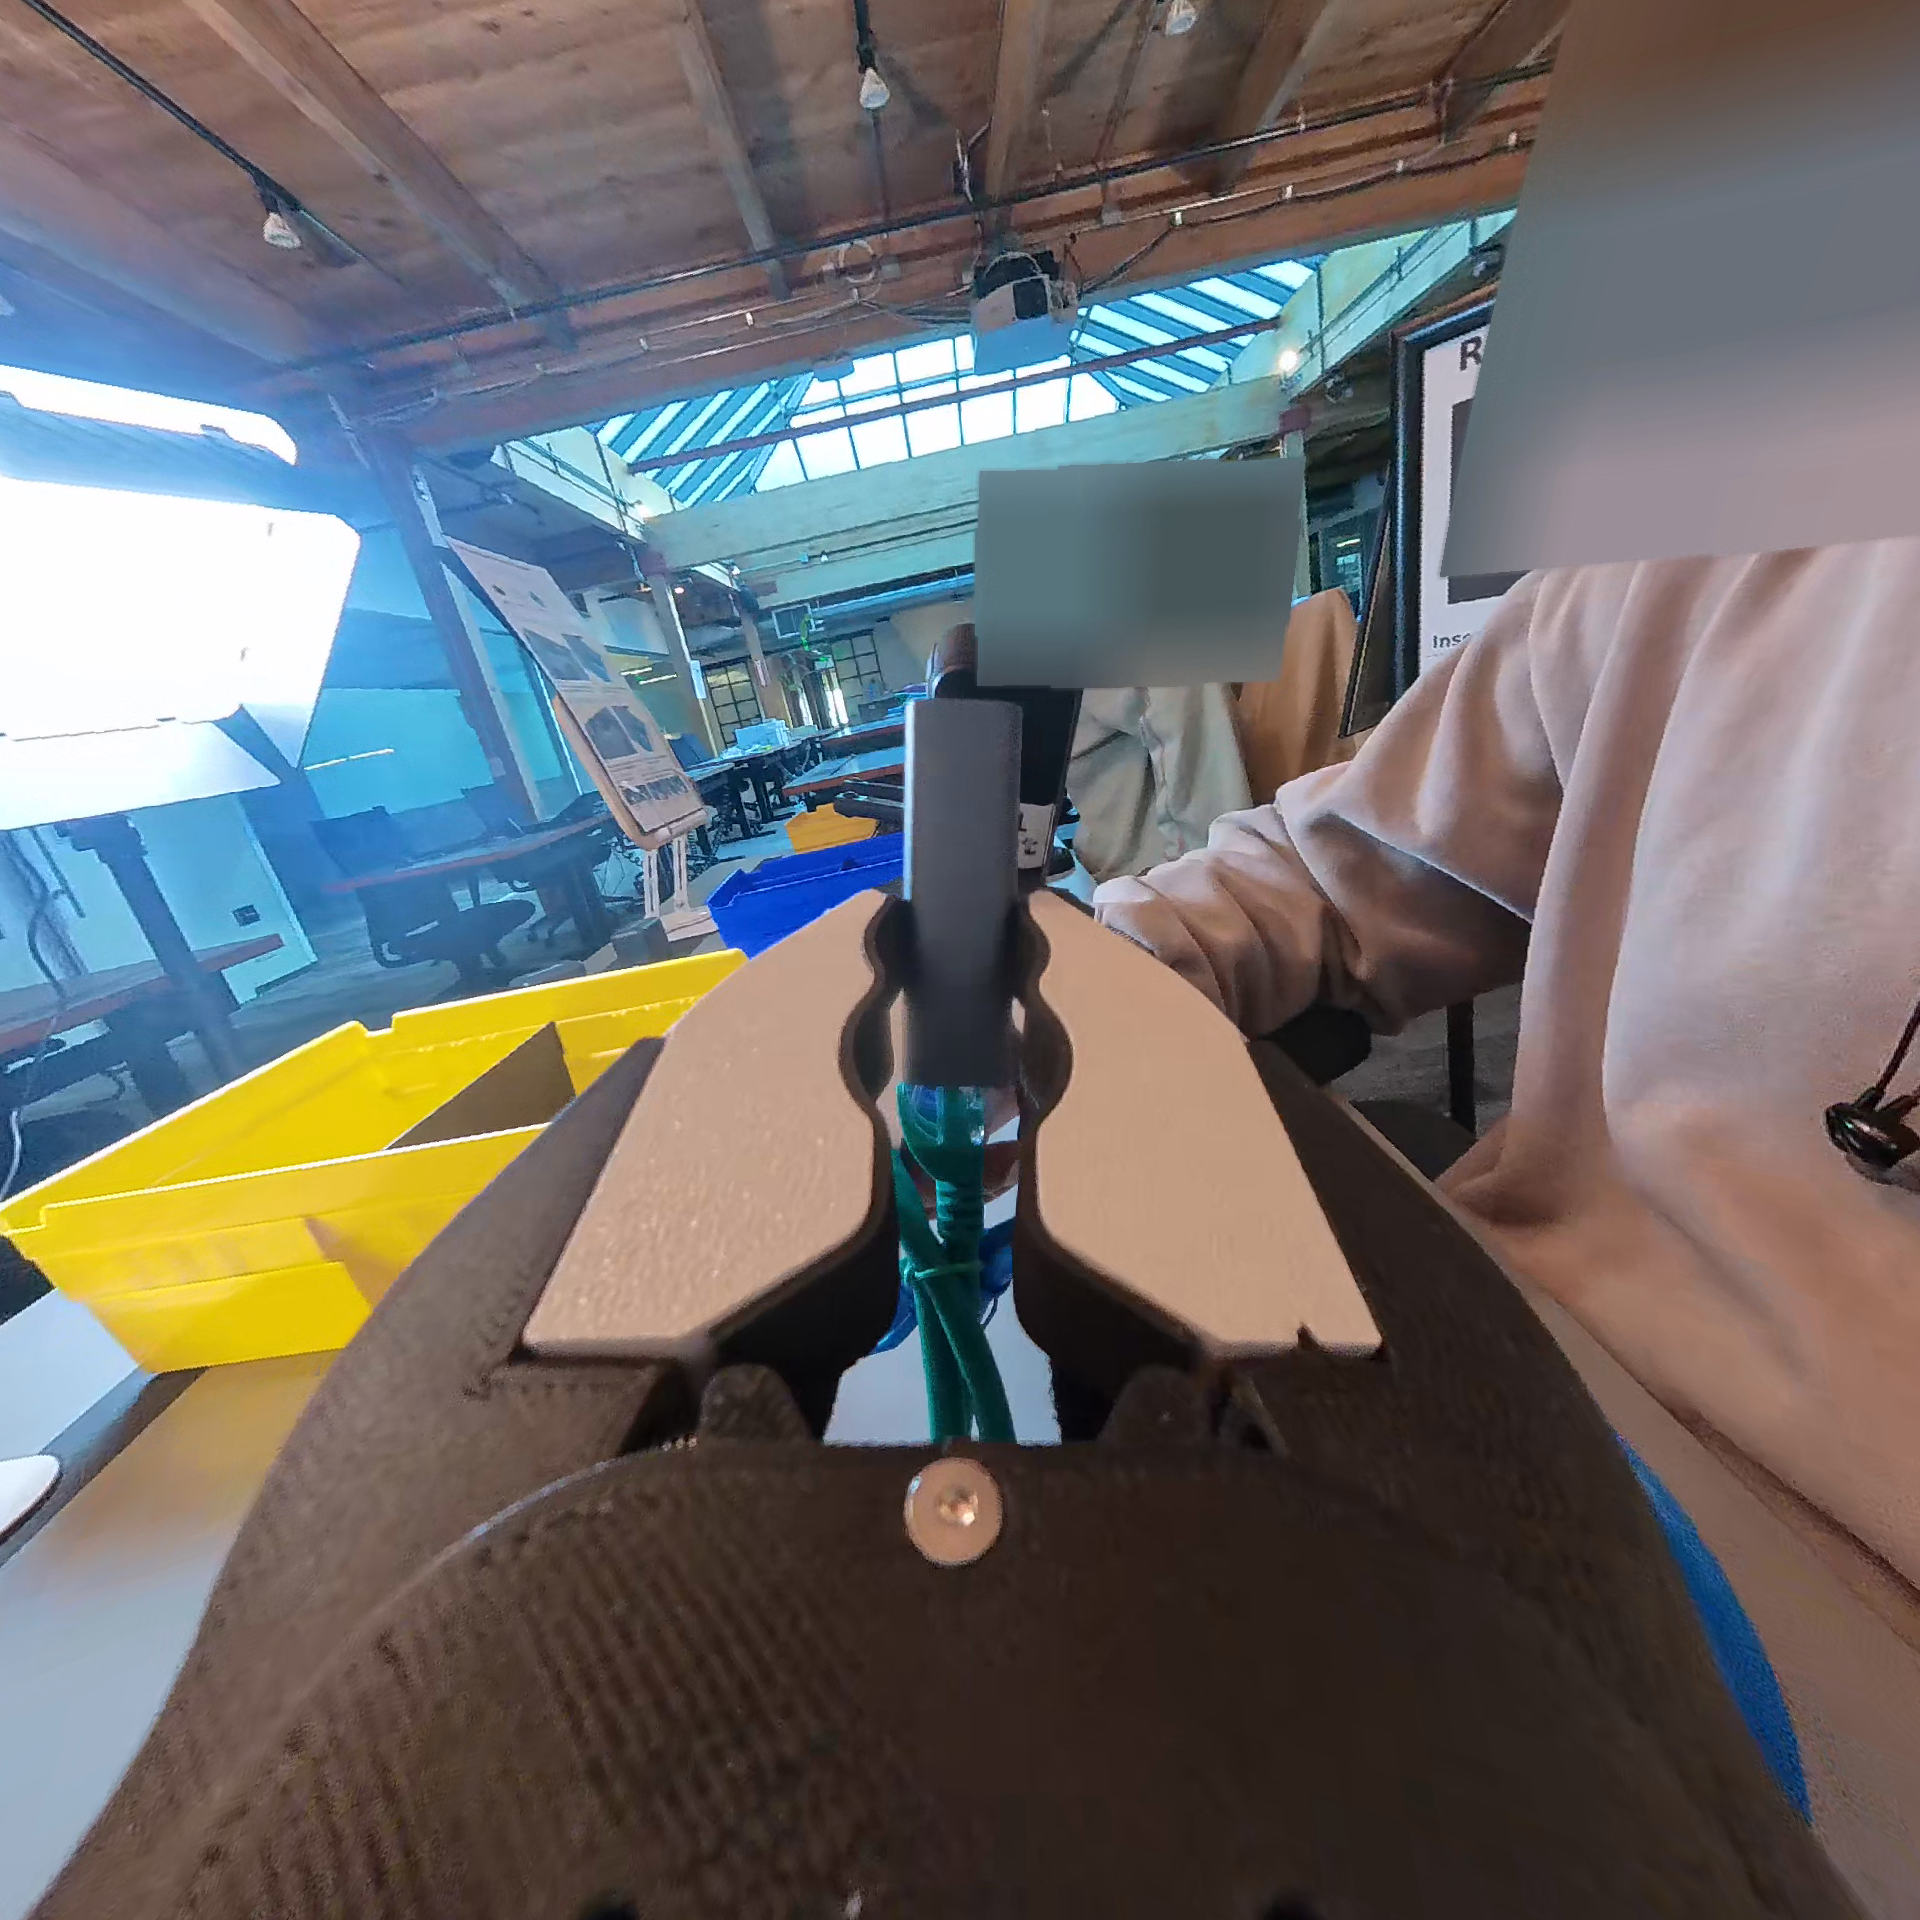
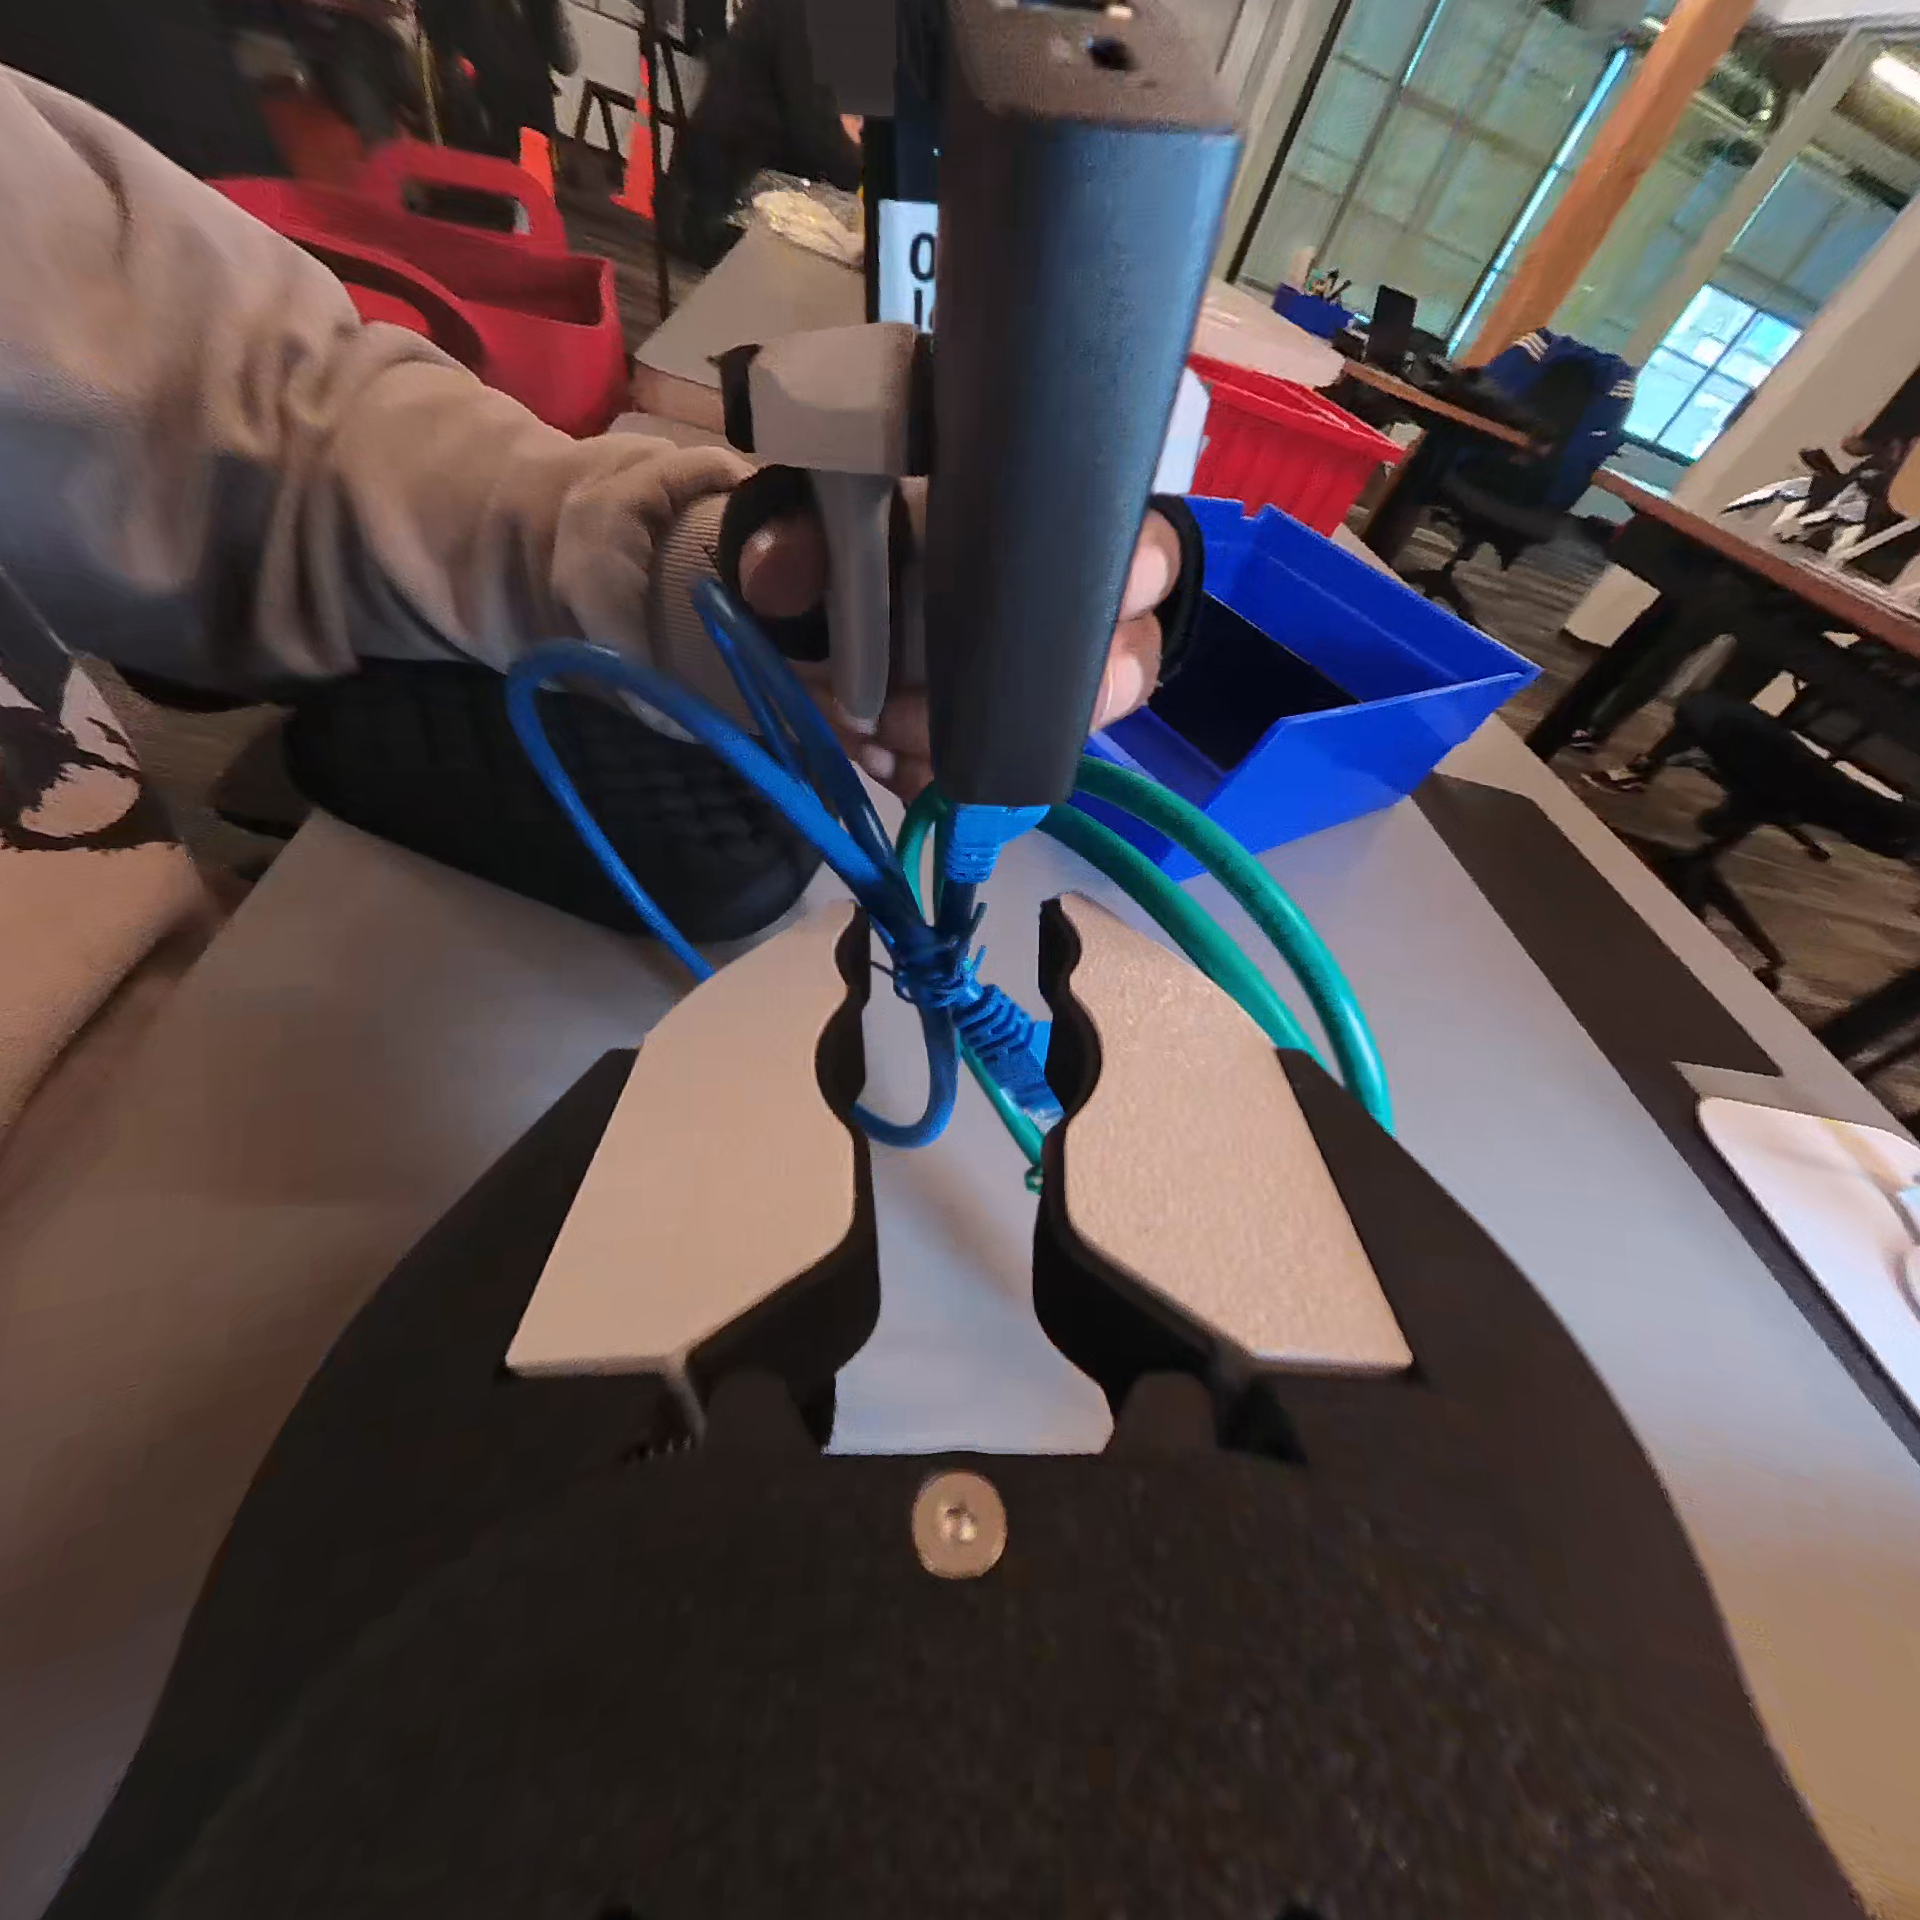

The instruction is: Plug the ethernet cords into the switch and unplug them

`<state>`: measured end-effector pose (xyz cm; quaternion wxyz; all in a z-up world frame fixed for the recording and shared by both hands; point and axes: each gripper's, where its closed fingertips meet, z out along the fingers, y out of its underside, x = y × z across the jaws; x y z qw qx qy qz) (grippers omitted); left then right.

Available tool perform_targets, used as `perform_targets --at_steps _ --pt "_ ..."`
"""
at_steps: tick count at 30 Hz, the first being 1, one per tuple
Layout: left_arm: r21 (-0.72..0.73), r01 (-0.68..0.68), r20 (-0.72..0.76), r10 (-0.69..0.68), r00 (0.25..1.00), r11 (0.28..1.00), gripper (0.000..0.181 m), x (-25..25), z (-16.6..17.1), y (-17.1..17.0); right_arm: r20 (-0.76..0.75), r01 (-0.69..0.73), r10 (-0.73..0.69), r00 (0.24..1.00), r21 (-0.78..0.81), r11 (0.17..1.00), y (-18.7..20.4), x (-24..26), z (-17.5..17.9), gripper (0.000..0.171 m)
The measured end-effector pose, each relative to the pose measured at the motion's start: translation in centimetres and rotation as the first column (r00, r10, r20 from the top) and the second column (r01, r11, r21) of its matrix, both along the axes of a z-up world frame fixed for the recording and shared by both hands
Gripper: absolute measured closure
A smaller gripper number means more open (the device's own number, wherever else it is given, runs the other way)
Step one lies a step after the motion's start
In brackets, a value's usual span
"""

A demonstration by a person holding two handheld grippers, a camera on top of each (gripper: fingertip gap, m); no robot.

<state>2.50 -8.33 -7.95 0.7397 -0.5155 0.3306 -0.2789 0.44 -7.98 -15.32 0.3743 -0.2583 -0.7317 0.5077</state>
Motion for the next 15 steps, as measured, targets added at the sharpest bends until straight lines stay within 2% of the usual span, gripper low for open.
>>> perform_targets --at_steps 2,5,11,15 --pt "-0.008 0.013 0.009 -0.013 1.000 1.000 0.161 0.0 -0.1 0.1 -0.031 -0.022 0.022 0.999 0.022 1.000 -0.5 0.2 -0.2 0.152" --pt "-0.035 0.016 -0.018 -0.017 1.000 0.999 0.161 0.0 -0.7 0.1 -0.058 0.016 -0.008 0.998 0.134 0.991 -0.2 0.4 -0.5 0.157" --pt "-0.061 -0.210 -0.223 0.192 0.956 0.976 0.160 -2.8 -2.4 1.6 0.013 0.180 -0.189 0.982 0.254 0.950 4.2 0.4 -0.2 0.159" --pt "0.012 -0.357 -0.342 0.340 0.876 0.934 0.153 -4.3 -1.8 2.3 -0.053 0.313 -0.328 0.943 0.479 0.820 6.9 0.6 0.0 0.160"
